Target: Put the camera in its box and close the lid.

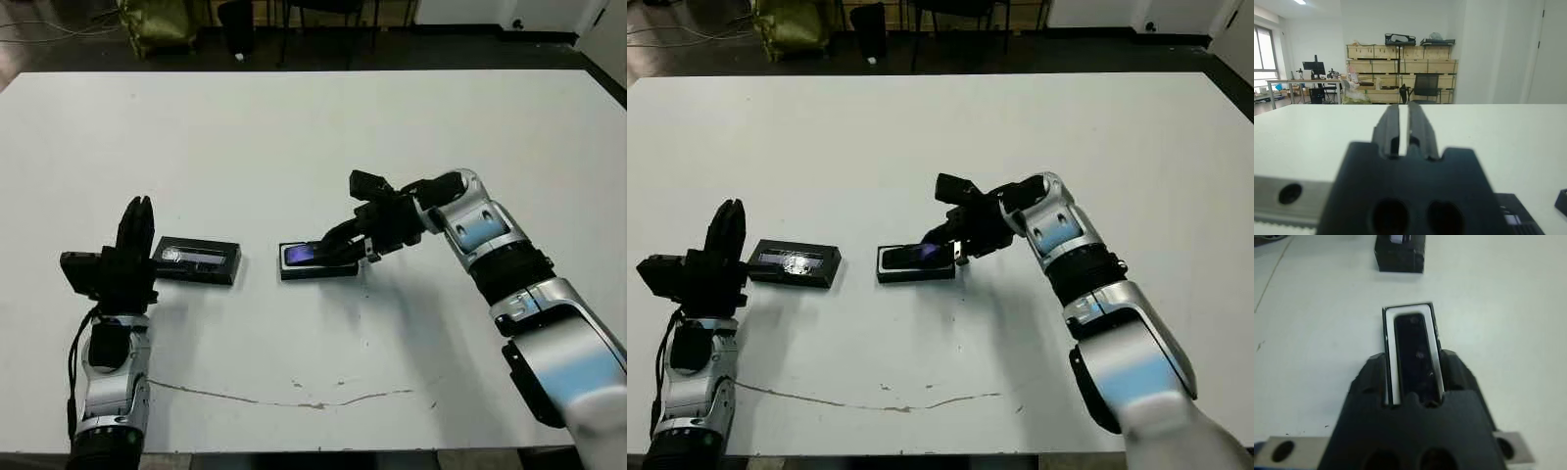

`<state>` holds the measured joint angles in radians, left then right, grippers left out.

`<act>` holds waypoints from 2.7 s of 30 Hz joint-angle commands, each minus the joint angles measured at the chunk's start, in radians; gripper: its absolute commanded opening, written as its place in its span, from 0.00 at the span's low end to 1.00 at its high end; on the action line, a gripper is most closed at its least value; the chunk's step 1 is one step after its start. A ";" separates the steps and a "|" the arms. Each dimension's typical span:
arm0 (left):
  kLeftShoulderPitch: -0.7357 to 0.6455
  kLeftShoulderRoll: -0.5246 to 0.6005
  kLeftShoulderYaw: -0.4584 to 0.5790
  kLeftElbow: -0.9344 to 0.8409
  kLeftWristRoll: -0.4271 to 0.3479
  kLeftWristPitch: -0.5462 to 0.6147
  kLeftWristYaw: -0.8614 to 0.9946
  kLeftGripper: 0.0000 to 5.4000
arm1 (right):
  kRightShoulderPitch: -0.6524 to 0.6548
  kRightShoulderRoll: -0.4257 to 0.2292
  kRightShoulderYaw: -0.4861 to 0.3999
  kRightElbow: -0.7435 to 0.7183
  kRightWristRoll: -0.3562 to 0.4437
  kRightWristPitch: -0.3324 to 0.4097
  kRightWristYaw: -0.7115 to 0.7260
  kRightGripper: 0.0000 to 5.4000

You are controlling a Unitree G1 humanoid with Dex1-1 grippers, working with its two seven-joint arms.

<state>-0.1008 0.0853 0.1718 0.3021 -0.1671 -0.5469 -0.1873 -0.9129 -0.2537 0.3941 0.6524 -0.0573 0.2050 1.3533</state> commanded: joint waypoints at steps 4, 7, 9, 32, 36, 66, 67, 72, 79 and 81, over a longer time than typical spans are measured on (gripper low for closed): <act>0.048 -0.014 -0.007 0.052 0.004 0.002 -0.002 0.00 | -0.011 -0.015 -0.039 0.011 0.026 -0.011 -0.009 0.63; 0.047 -0.013 -0.006 0.055 0.005 0.000 -0.002 0.00 | -0.020 -0.024 -0.054 0.003 0.033 0.004 -0.011 0.75; 0.047 -0.014 -0.006 0.052 0.003 0.006 -0.002 0.00 | -0.020 -0.029 -0.064 -0.011 0.037 0.007 -0.012 0.83; 0.047 -0.016 -0.005 0.055 0.004 0.001 0.001 0.00 | 0.352 -0.058 -0.319 -0.637 0.114 0.089 -0.639 0.55; 0.048 -0.014 -0.002 0.062 0.007 -0.008 0.001 0.00 | 0.477 -0.030 -0.337 -0.716 0.101 -0.031 -0.760 0.38; 0.043 -0.008 -0.002 0.056 -0.002 0.006 -0.014 0.00 | 0.616 0.045 -0.075 -0.732 -0.157 0.010 -0.939 0.00; 0.043 -0.008 -0.002 0.055 -0.005 0.009 -0.015 0.00 | 0.616 0.046 -0.072 -0.732 -0.159 0.024 -0.938 0.00; 0.045 -0.007 -0.003 0.055 -0.001 0.001 -0.014 0.00 | 0.622 0.041 -0.059 -0.716 -0.162 0.050 -0.933 0.00; 0.050 -0.012 -0.002 0.050 -0.003 0.010 -0.008 0.00 | 0.650 0.027 -0.045 -0.675 -0.160 0.052 -0.922 0.00; 0.050 -0.011 -0.002 0.050 0.000 0.008 -0.006 0.00 | 0.660 0.013 -0.036 -0.683 -0.171 0.058 -0.913 0.00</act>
<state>-0.1056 0.0850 0.1735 0.3108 -0.1702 -0.5543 -0.1952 -0.2815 -0.2179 0.3488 -0.0400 -0.2174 0.2486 0.4257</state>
